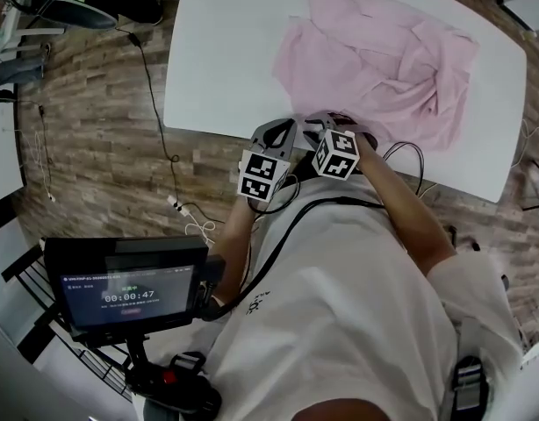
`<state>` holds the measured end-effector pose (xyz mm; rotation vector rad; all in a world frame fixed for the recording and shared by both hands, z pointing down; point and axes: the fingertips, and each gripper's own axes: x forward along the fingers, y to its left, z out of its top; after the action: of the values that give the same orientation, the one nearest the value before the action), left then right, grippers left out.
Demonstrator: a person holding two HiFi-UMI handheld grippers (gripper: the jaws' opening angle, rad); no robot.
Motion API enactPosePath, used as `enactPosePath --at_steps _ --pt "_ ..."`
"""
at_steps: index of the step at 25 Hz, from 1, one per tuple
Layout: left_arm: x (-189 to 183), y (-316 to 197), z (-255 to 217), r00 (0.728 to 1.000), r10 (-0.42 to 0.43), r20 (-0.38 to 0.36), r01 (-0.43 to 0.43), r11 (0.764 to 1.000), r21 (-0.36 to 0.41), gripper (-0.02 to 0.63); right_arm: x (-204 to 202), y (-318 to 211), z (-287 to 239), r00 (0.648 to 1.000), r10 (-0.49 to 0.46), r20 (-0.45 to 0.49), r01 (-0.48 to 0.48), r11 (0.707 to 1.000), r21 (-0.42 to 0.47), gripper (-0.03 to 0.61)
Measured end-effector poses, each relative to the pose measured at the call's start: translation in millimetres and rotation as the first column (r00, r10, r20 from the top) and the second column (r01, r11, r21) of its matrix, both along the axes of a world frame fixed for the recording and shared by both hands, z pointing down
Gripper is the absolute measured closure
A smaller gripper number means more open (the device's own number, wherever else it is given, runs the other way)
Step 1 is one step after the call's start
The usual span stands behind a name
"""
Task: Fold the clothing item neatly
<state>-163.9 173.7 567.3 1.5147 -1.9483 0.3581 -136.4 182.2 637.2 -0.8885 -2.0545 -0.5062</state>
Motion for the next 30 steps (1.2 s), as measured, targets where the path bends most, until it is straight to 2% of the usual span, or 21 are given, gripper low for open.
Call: enactPosePath --at_steps 2,3,5,7,9,12,15,18,20,22,26,30 --pt "2.2 0.2 13.5 0.998 0.058 0.017 -0.057 0.998 -0.026 0.611 -4.9 2.6 13.6 1.0 0.016 -0.019 -0.016 1.0 -0.008 0.478" --pt "1.0 1.9 20.0 0.998 0.064 0.014 -0.064 0.997 -0.033 0.611 -6.9 5.0 19.3 0.999 0.02 -0.028 -0.021 1.0 -0.017 0.506" --pt "-3.8 6.8 27.8 0.999 0.034 -0.016 -0.035 0.999 -0.027 0.611 -8.5 8.8 24.8 0.999 0.025 -0.04 -0.026 0.999 -0.024 0.549" --pt "-8.1 8.2 24.7 0.999 -0.005 -0.042 0.005 1.0 -0.015 0.612 -7.6 7.0 17.5 0.999 0.029 -0.041 -0.031 0.999 -0.038 0.554" --pt "-12.0 2.8 11.8 0.999 -0.012 -0.033 0.012 1.0 -0.008 0.611 -9.0 -1.5 -10.2 0.999 0.043 -0.022 -0.045 0.996 -0.079 0.555" --pt "-23.2 -6.4 -15.2 1.0 -0.022 -0.003 0.022 0.999 0.031 0.611 -21.2 -26.2 -75.4 0.992 0.11 0.058 -0.101 0.985 -0.14 0.555" --pt "-37.6 -17.6 -36.0 0.999 -0.035 0.031 0.032 0.996 0.087 0.611 -44.4 -87.7 -138.3 0.952 0.253 0.174 -0.223 0.958 -0.178 0.555" --pt "-52.7 -39.1 -42.8 0.997 -0.023 0.067 0.016 0.994 0.106 0.611 -85.2 -179.7 -177.8 0.869 0.4 0.29 -0.353 0.913 -0.203 0.554" --pt "-56.0 -56.5 -40.3 0.997 -0.01 0.073 0.003 0.995 0.099 0.611 -114.1 -241.2 -182.8 0.831 0.425 0.357 -0.399 0.905 -0.148 0.554" --pt "-57.7 -71.9 -37.4 0.998 -0.008 0.07 0.002 0.996 0.09 0.611 -140.4 -292.9 -170.0 0.823 0.416 0.387 -0.423 0.903 -0.073 0.554" --pt "-61.3 -93.3 -35.0 0.998 -0.013 0.062 0.009 0.998 0.068 0.611 -181.3 -358.8 -116.3 0.849 0.395 0.35 -0.431 0.902 0.026 0.554" --pt "-65.4 -108.8 -38.3 0.997 -0.018 0.069 0.015 0.999 0.051 0.611 -204.1 -389.7 -56.0 0.88 0.381 0.283 -0.42 0.903 0.089 0.554"
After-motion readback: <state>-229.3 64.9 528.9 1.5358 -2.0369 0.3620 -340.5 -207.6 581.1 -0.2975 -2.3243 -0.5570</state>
